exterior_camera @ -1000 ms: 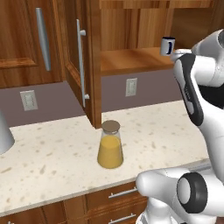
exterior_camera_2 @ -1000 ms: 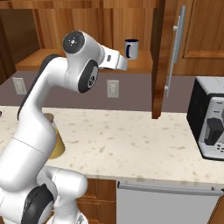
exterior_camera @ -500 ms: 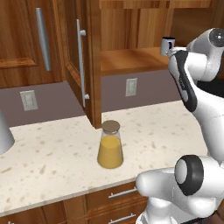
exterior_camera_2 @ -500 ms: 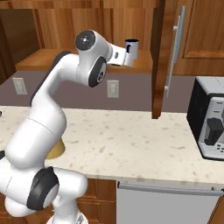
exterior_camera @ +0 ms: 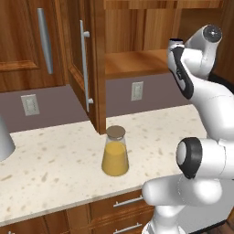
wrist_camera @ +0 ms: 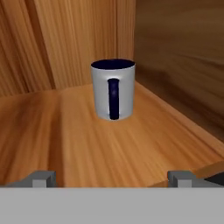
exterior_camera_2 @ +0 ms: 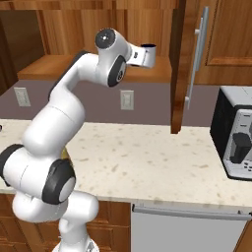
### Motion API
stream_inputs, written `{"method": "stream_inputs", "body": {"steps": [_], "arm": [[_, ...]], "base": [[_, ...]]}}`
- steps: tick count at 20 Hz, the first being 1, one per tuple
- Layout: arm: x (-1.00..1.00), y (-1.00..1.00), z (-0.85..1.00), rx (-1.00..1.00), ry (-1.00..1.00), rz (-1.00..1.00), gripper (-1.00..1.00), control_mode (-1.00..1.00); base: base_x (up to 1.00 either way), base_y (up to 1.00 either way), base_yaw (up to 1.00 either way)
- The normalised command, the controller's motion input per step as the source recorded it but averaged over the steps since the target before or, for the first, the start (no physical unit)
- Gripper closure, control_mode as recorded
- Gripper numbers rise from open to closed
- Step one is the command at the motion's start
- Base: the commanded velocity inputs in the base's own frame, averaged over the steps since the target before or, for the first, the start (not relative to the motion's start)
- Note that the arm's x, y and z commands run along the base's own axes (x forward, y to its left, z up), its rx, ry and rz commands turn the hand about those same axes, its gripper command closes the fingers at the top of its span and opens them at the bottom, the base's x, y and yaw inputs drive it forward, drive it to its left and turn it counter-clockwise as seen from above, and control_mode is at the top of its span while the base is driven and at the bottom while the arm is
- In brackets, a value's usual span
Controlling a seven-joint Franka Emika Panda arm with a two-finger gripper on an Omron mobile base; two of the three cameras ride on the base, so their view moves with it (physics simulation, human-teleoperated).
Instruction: There is a tray on the dining counter. Grab the cup, mug, and pitcher and place them on the tray. The pitcher may be placed next to the tray if it cannot fit the tray.
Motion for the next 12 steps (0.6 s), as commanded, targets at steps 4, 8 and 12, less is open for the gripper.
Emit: {"method": "stream_inputs", "body": {"steps": [4,8,12], "arm": [[0.3,-0.11,0.08,0.0,0.01,0.0,-1.0,-1.0],[0.22,-0.13,0.07,0.0,0.0,0.0,-1.0,-1.0],[0.22,-0.1,0.0,0.0,0.01,0.0,-1.0,-1.0]], "base": [[0.0,0.0,0.0],[0.0,0.0,0.0],[0.0,0.0,0.0]]}}
